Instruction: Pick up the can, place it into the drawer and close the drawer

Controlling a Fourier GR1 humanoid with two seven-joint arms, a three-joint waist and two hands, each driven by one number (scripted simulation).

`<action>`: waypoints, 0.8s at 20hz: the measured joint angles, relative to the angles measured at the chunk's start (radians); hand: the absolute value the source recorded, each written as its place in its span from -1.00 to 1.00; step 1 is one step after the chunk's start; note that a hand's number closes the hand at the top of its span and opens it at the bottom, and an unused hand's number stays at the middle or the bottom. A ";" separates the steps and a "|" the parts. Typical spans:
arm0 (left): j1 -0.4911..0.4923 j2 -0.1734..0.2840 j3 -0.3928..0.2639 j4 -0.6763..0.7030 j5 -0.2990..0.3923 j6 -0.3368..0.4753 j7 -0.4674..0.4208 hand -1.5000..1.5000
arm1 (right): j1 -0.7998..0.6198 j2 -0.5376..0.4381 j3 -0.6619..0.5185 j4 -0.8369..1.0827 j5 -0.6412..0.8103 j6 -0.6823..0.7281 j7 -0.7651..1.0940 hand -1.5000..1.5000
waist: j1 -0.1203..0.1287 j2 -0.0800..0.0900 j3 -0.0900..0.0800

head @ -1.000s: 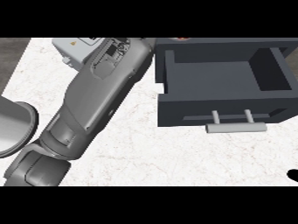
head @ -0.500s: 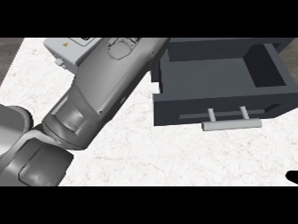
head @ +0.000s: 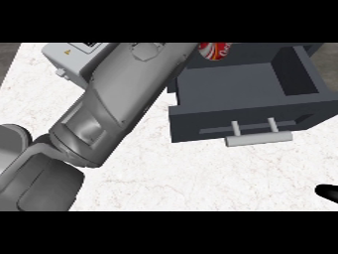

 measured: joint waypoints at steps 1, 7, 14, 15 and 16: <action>-0.006 0.000 -0.008 0.008 0.008 0.020 0.000 -1.00 | -0.008 -0.001 0.004 0.007 0.003 -0.001 -0.002 -1.00 | -0.005 0.001 0.000; -0.005 0.000 -0.037 0.041 0.043 0.074 -0.041 -1.00 | -0.021 -0.026 0.013 -0.001 0.028 0.011 -0.002 -1.00 | -0.014 0.004 0.000; -0.008 0.000 -0.044 0.047 0.106 0.100 -0.071 -1.00 | -0.072 -0.083 0.052 0.027 0.116 0.046 -0.065 -1.00 | -0.017 0.011 0.000; -0.012 0.000 -0.043 0.048 0.114 0.102 -0.074 -1.00 | -0.085 -0.096 0.065 0.034 0.144 0.050 -0.070 -1.00 | -0.014 0.012 0.000; -0.015 0.000 -0.041 0.048 0.122 0.104 -0.078 -1.00 | -0.092 -0.106 0.079 0.036 0.172 0.053 -0.080 -1.00 | -0.013 0.012 0.000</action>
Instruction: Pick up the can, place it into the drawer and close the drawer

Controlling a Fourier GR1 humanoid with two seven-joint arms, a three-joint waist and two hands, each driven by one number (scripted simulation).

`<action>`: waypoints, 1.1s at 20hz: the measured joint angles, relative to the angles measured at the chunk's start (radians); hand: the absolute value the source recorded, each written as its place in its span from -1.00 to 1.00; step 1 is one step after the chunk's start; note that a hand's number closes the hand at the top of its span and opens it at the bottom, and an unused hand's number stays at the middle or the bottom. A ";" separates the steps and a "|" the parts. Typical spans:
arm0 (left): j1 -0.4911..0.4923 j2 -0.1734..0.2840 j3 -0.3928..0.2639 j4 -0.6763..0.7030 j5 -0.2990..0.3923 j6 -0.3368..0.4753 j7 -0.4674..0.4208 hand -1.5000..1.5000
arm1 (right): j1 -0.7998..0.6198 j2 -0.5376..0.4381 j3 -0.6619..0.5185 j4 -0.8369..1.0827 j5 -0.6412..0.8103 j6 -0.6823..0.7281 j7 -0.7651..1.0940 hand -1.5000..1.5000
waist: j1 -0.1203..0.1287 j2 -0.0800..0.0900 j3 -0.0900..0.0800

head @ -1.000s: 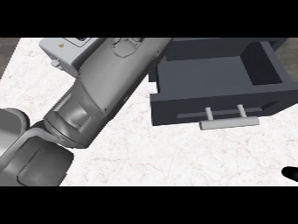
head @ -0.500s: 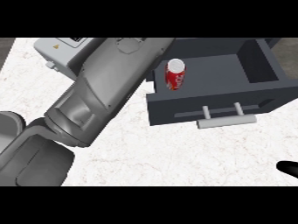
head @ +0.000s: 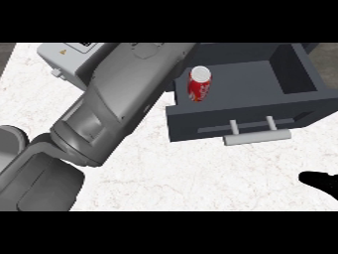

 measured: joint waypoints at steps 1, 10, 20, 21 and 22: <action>0.009 0.000 0.003 -0.001 0.010 -0.005 -0.012 -1.00 | -0.006 -0.011 0.010 0.011 0.029 0.003 -0.011 -1.00 | 0.004 0.000 0.000; -0.009 0.000 0.020 0.005 0.065 0.001 -0.051 -1.00 | -0.100 -0.080 0.149 0.165 0.324 -0.013 -0.098 -1.00 | 0.042 -0.004 -0.001; -0.018 0.000 0.004 0.023 0.054 -0.019 -0.053 -1.00 | -0.229 -0.066 0.300 0.521 0.630 -0.133 -0.214 -1.00 | 0.090 -0.014 -0.002; -0.019 0.000 0.003 0.019 0.054 -0.020 -0.047 -1.00 | -0.252 -0.057 0.314 0.564 0.661 -0.148 -0.216 -1.00 | 0.093 -0.015 -0.002; -0.021 0.005 0.008 0.022 0.054 -0.027 -0.045 -1.00 | -0.269 -0.052 0.325 0.598 0.687 -0.160 -0.219 -1.00 | 0.095 -0.015 -0.002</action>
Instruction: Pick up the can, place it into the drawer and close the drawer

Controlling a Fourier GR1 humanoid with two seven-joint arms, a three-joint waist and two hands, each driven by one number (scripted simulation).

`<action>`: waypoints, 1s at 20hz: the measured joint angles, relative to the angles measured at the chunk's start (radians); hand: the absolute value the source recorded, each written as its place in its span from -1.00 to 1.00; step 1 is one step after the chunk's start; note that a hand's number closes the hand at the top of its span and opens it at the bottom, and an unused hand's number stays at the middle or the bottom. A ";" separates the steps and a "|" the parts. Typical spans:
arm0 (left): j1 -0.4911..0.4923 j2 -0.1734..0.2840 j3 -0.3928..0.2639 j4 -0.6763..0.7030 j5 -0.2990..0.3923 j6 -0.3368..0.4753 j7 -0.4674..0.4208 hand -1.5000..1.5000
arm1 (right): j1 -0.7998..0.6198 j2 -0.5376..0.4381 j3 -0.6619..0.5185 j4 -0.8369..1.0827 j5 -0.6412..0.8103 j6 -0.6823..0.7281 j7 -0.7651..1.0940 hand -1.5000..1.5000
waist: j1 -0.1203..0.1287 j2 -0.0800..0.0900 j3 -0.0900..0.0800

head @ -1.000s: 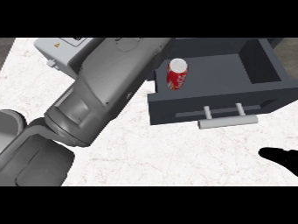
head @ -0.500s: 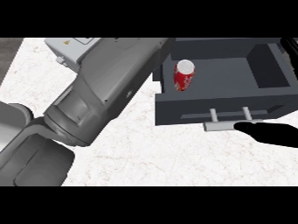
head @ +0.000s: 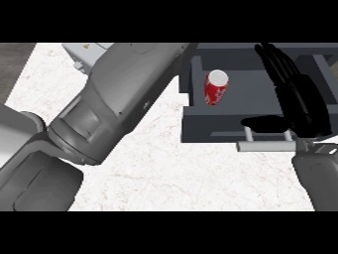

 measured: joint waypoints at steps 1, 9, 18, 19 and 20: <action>0.000 0.002 0.004 -0.002 -0.001 -0.001 -0.001 -1.00 | -0.021 0.008 0.010 0.039 0.026 -0.015 -0.004 -1.00 | 0.004 -0.001 0.000; 0.025 0.053 0.023 -0.029 -0.014 -0.031 0.021 -1.00 | -0.171 0.072 0.005 0.421 0.148 -0.207 -0.105 -1.00 | 0.031 -0.005 0.000; 0.093 0.121 0.016 -0.114 -0.040 -0.051 0.076 -1.00 | -0.379 0.130 -0.062 0.783 0.255 -0.447 -0.104 -1.00 | 0.061 -0.009 0.000; 0.098 0.133 0.014 -0.128 -0.042 -0.056 0.090 -1.00 | -0.397 0.129 -0.073 0.817 0.259 -0.472 -0.110 -1.00 | 0.065 -0.009 0.000; 0.110 0.141 0.012 -0.141 -0.045 -0.060 0.097 -1.00 | -0.424 0.128 -0.082 0.852 0.266 -0.486 -0.107 -1.00 | 0.068 -0.008 0.000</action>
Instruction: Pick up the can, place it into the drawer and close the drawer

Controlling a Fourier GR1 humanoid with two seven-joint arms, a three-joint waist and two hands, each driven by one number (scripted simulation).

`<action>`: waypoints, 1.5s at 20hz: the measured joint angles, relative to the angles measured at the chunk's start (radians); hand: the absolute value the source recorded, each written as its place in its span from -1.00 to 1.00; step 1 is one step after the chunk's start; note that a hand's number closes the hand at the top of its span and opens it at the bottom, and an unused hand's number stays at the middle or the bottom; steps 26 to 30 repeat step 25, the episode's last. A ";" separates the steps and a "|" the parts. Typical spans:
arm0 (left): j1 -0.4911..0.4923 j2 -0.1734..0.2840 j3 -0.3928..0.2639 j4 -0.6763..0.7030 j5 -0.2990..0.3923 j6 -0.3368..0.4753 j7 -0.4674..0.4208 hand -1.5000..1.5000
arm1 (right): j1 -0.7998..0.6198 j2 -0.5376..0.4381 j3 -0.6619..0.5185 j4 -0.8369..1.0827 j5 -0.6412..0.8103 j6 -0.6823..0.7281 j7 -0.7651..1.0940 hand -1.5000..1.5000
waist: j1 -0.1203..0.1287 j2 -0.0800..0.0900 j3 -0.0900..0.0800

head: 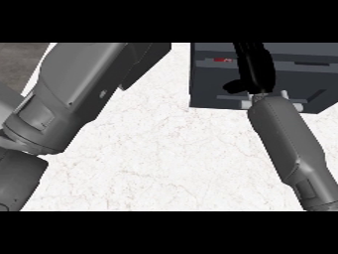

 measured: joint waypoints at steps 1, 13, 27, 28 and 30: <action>0.012 0.003 -0.004 -0.016 -0.002 -0.002 0.005 -1.00 | -0.022 -0.003 -0.009 0.037 0.006 -0.019 -0.003 -1.00 | 0.008 0.001 0.000; 0.128 0.086 -0.027 -0.185 -0.025 -0.031 0.081 -1.00 | -0.254 -0.021 -0.084 0.332 0.024 -0.106 -0.033 -1.00 | 0.039 0.010 0.002; 0.276 0.162 -0.042 -0.382 -0.026 -0.057 0.130 -1.00 | -0.312 -0.028 -0.172 0.416 -0.061 -0.078 -0.190 -1.00 | 0.048 0.019 0.009; 0.276 0.162 -0.042 -0.382 -0.026 -0.057 0.130 -1.00 | -0.312 -0.028 -0.172 0.416 -0.061 -0.078 -0.190 -1.00 | 0.048 0.019 0.009; 0.276 0.162 -0.042 -0.382 -0.026 -0.057 0.130 -1.00 | -0.312 -0.028 -0.172 0.416 -0.061 -0.078 -0.190 -1.00 | 0.048 0.019 0.009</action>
